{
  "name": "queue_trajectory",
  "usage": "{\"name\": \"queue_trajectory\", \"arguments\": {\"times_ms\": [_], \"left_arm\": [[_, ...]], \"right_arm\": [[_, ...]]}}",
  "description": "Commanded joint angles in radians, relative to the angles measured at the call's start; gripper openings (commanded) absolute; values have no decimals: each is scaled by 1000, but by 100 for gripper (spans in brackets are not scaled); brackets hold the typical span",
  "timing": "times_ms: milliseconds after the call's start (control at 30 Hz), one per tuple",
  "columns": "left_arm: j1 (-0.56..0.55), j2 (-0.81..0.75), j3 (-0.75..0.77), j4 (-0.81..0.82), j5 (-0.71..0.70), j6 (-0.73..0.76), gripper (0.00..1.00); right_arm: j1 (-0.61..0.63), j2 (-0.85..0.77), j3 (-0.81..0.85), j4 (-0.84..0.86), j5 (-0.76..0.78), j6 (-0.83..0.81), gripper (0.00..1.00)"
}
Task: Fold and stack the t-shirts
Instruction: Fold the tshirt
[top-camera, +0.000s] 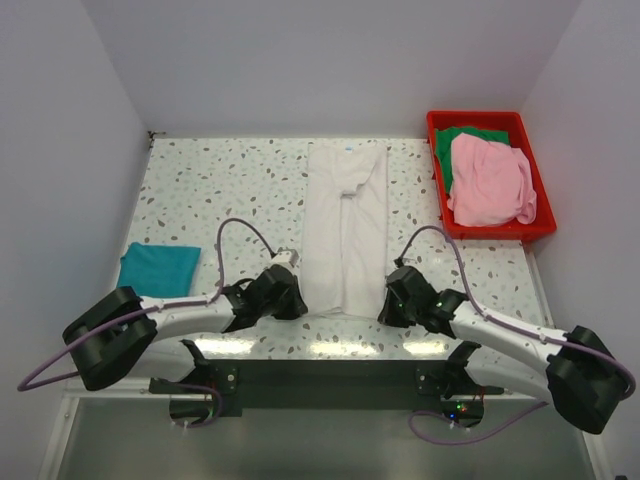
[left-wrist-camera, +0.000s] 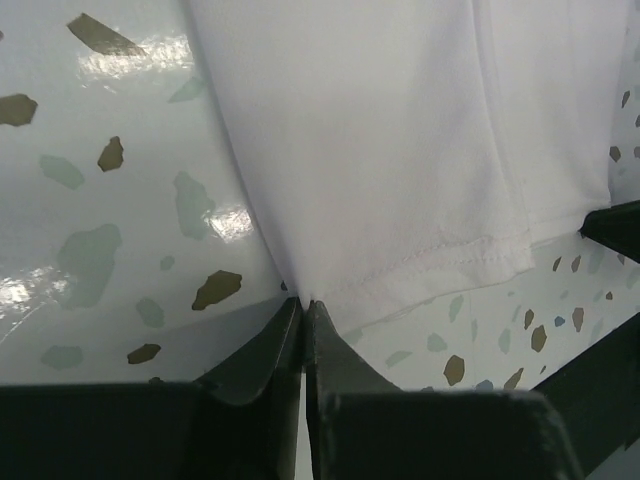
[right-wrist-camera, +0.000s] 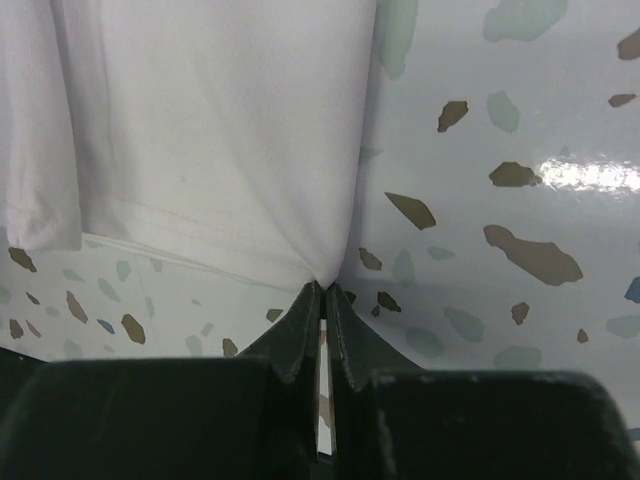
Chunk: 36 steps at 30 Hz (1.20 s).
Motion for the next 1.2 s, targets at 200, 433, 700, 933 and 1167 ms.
{"name": "queue_trajectory", "arguments": {"times_ms": [200, 433, 700, 933, 1167], "left_arm": [[-86, -47, -104, -100, -21, -120, 0], [-204, -139, -61, -231, -93, -203, 0], [-106, -112, 206, -367, -218, -82, 0], [94, 43, 428, -283, -167, 63, 0], [228, 250, 580, -183, -158, 97, 0]], "right_arm": [[5, -218, -81, -151, 15, 27, 0], [28, -391, -72, -278, 6, 36, 0], [28, -248, 275, -355, 215, -137, 0], [-36, 108, 519, -176, 257, -292, 0], [-235, 348, 605, 69, 202, -352, 0]]}}
